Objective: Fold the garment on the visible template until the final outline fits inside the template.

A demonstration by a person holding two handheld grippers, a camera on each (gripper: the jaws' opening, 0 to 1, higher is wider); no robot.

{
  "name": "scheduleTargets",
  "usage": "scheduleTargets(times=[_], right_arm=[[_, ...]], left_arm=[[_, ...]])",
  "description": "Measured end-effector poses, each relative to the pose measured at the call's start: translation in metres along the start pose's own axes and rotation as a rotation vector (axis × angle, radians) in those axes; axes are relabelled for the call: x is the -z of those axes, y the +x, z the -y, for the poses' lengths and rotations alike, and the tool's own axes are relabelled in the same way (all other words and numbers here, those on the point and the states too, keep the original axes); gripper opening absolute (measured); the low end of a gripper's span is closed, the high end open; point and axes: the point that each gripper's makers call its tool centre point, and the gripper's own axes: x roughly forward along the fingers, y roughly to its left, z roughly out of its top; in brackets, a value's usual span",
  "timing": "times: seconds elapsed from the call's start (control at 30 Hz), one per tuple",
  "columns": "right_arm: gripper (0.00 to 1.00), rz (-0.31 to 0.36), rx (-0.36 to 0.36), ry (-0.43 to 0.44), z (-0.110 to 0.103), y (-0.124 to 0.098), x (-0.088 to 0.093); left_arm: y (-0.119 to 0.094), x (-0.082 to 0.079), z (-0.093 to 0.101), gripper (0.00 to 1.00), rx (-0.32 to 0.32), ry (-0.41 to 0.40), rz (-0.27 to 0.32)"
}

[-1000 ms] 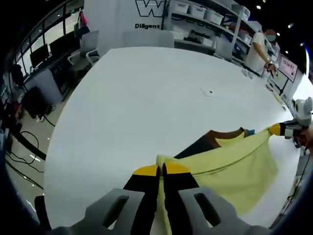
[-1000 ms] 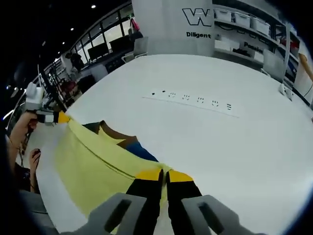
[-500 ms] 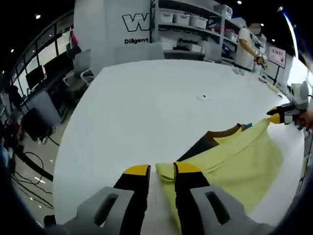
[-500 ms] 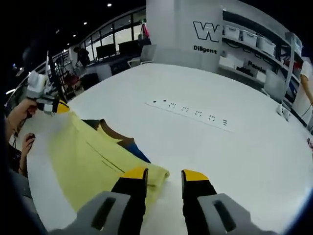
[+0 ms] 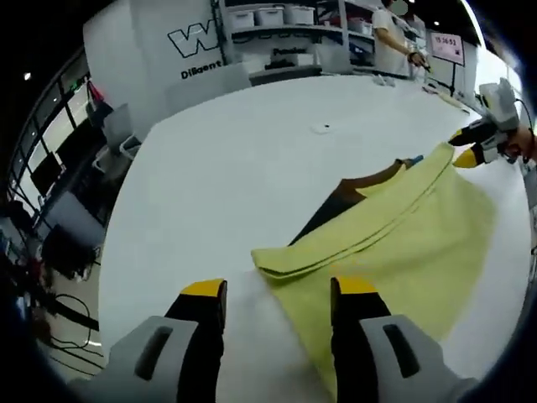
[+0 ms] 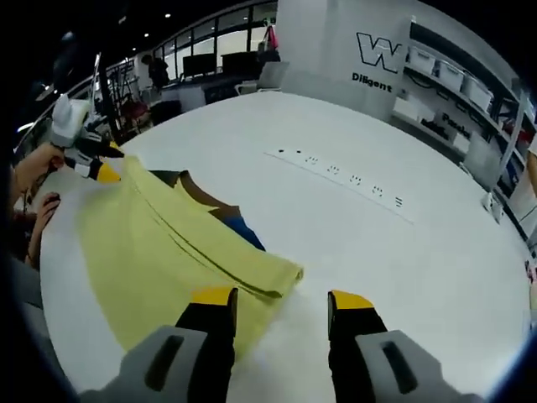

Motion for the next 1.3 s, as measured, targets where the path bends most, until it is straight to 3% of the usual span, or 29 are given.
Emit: scheduleTargets(times=[0.17,0.37,0.43,0.47,0.63,0.83,0.93,1.0,1.07,1.2,1.3], right_arm=[[0.35,0.045,-0.018,-0.100,-0.004,0.003,-0.009],[0.19,0.025,-0.049,-0.150,-0.011,0.007,-0.006],[0.04,0.029,-0.049,-0.158,-0.011,0.006,-0.007],[0.00,0.031,-0.048,-0.161,-0.011,0.006,-0.007],[0.00,0.058,-0.033,-0.147,-0.004,0.008,-0.017],[0.00,0.097,-0.012,-0.010,0.009,0.017,-0.030],[0.00,0.087,-0.022,0.078,0.013,0.024,-0.027],[0.00,0.086,-0.025,0.140,0.015,0.029,-0.026],[0.00,0.090,-0.023,0.138,0.016,0.032,-0.026],[0.00,0.086,-0.001,0.156,0.019,0.034,-0.027],[0.03,0.099,0.033,0.205,0.027,0.032,-0.029]], left_arm=[[0.006,-0.012,0.000,0.43,-0.014,0.222,0.031],[0.011,-0.011,0.001,0.22,-0.009,0.220,0.015],[0.012,-0.011,0.000,0.08,-0.014,0.208,0.016],[0.011,-0.013,0.000,0.08,-0.007,0.180,0.029],[0.012,-0.019,-0.004,0.07,-0.001,0.136,0.050],[0.020,-0.026,-0.009,0.06,-0.004,0.095,0.070],[0.027,-0.017,-0.013,0.06,-0.013,-0.010,0.020],[0.030,-0.019,-0.013,0.06,-0.011,-0.109,0.038],[0.033,-0.016,-0.013,0.06,-0.009,-0.189,0.018],[0.036,-0.021,-0.014,0.07,-0.030,-0.172,0.030],[0.036,-0.024,-0.016,0.07,-0.047,-0.228,0.051]])
